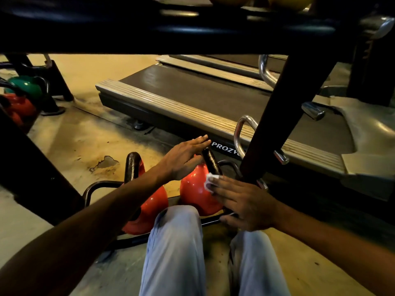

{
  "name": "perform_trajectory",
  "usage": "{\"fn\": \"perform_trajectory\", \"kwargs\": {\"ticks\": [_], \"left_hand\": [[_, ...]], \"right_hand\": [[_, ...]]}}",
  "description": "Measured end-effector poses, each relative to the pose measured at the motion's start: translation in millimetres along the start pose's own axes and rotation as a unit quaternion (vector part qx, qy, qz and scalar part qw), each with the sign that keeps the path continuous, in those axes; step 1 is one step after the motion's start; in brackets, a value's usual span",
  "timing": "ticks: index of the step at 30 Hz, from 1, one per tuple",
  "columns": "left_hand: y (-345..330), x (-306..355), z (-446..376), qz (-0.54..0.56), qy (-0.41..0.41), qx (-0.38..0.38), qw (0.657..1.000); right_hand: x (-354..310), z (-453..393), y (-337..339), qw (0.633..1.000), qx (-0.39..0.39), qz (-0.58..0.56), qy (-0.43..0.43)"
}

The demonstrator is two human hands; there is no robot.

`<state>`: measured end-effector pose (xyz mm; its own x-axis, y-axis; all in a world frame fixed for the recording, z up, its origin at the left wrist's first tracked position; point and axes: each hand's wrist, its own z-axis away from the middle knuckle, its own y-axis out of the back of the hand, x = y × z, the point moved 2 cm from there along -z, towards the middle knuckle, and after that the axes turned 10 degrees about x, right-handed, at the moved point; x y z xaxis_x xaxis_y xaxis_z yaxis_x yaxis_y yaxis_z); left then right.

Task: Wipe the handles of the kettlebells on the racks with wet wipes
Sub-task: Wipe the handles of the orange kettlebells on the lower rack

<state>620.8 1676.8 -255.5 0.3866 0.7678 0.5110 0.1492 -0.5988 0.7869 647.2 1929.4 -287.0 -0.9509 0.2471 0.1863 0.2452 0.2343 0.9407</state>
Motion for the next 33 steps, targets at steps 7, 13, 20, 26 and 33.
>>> {"fn": "perform_trajectory", "kwargs": {"ticks": [7,13,20,26,33], "left_hand": [[-4,4,3,0.008,0.012,0.016,1.000],[2,-9,14,0.036,0.029,0.057,0.997],[11,-22,20,0.051,0.041,0.096,0.993],[2,-18,19,-0.001,0.007,0.046,0.999],[-23,-2,16,-0.084,-0.093,-0.010,0.992]], "right_hand": [[30,-23,3,0.997,0.023,-0.076,-0.016],[52,-63,-4,0.938,0.014,-0.283,-0.198],[64,-98,-24,0.844,0.049,-0.382,-0.374],[67,-100,-28,0.492,0.102,-0.643,-0.579],[63,-64,-31,0.413,0.072,-0.704,-0.573]]}}
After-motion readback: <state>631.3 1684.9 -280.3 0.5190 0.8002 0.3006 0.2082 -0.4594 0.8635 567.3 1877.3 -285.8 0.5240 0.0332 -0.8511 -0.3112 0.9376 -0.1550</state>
